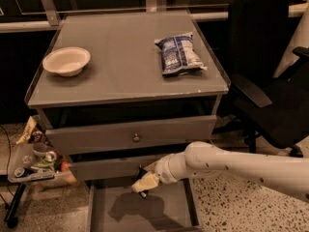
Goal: Place rxbar blueberry into bottom drawer
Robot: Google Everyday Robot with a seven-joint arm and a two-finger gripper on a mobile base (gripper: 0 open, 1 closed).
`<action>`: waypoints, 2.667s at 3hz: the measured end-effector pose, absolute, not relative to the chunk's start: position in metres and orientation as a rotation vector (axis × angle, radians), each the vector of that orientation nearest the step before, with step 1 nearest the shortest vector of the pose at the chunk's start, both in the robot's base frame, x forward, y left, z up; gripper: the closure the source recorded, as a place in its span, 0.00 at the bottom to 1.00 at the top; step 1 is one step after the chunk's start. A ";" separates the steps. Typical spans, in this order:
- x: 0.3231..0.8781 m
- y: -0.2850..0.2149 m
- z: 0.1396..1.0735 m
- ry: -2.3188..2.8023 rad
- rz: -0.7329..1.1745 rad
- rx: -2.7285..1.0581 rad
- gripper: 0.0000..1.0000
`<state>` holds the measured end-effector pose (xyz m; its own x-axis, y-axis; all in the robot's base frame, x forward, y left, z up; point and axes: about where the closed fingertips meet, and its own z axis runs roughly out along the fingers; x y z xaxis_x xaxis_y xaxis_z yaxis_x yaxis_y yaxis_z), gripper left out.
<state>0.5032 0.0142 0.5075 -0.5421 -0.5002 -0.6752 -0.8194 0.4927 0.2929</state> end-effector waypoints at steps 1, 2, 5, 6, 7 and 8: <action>0.515 0.019 0.457 2.276 0.892 -1.034 1.00; 0.512 0.021 0.447 2.287 0.914 -1.023 1.00; 0.536 0.041 0.345 2.346 0.941 -0.803 1.00; 0.538 0.044 0.297 2.379 0.972 -0.697 1.00; 0.538 0.044 0.297 2.379 0.972 -0.697 1.00; 0.540 0.046 0.275 2.389 0.960 -0.656 1.00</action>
Offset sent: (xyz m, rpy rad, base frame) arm 0.0104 0.0038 -0.0412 0.0204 0.0557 -0.0175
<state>0.5398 0.0465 0.2752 -0.7700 -0.2504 -0.5868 -0.5868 0.6391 0.4972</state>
